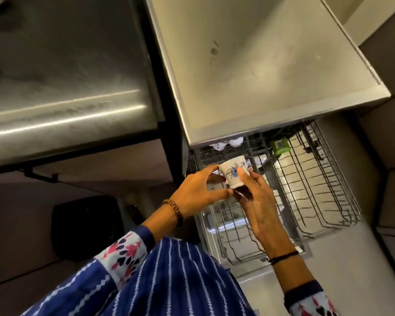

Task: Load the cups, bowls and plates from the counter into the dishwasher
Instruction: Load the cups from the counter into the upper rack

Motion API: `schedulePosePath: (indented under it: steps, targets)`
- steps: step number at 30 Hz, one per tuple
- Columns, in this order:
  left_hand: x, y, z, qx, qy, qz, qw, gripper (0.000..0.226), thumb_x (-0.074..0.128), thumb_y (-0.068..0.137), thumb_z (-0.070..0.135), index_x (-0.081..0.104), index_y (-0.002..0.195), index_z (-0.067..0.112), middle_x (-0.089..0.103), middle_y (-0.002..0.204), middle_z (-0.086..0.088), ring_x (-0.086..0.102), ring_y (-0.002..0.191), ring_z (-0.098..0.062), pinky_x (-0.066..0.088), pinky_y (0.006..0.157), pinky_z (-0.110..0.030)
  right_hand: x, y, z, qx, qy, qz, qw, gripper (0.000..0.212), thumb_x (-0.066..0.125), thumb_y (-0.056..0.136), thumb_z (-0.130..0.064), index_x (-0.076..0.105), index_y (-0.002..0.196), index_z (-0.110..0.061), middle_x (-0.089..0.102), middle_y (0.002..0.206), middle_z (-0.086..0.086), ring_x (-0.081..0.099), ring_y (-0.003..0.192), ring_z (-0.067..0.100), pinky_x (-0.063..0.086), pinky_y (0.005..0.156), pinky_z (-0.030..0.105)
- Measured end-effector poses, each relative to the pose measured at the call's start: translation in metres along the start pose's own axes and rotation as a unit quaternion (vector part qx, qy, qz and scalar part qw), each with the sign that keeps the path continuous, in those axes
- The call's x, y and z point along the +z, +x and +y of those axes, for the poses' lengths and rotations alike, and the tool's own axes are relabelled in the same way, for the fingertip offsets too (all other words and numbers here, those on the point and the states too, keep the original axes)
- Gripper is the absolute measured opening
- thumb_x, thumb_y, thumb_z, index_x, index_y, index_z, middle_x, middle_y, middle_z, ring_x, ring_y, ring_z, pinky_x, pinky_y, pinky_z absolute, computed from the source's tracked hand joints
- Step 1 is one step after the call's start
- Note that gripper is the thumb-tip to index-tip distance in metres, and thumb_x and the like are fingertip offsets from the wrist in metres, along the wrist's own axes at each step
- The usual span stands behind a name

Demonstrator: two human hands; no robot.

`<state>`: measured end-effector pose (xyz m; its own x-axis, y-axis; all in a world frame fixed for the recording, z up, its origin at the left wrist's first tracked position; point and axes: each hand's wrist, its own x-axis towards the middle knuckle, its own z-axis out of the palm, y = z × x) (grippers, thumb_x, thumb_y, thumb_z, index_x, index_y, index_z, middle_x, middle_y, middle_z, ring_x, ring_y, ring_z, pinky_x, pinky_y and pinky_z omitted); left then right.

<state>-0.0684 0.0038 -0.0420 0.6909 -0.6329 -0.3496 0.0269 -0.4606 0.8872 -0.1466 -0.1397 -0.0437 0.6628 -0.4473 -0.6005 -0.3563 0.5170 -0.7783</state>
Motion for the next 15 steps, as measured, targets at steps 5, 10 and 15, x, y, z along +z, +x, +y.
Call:
schedulePosePath:
  steps: [5,10,15]
  targets:
    - [0.027,0.055,-0.034,-0.003,0.19,-0.07,0.979,0.069,0.068,0.084,0.043,0.039,0.143,0.022,0.054,0.139,-0.001,0.049,0.128,-0.018,0.035,0.109,-0.03,-0.035,0.051,0.021,0.034,-0.066,0.028,0.997,0.042,0.074,0.088,-0.019,0.057,0.122,0.0,0.072,0.109,0.018,0.074,0.088,0.022,0.06,0.07,0.03]
    - [0.022,0.095,-0.078,-0.047,0.361,-0.127,0.923,0.077,0.06,0.086,0.052,0.028,0.15,0.023,0.026,0.157,-0.008,0.017,0.146,-0.027,0.017,0.12,-0.043,-0.041,0.113,0.033,-0.019,-0.297,0.038,0.954,0.046,0.08,0.073,-0.05,0.067,0.103,-0.018,0.075,0.102,0.003,0.072,0.092,0.023,0.06,0.078,0.037]
    - [0.009,0.097,-0.098,-0.053,0.366,-0.15,0.917,0.068,0.061,0.091,0.041,0.03,0.15,0.026,0.007,0.162,-0.004,0.011,0.148,-0.025,0.029,0.115,-0.044,-0.016,0.173,0.03,-0.122,-0.404,0.077,0.903,0.051,0.078,0.085,-0.027,0.057,0.127,-0.006,0.064,0.128,0.012,0.061,0.115,0.025,0.046,0.087,0.02]
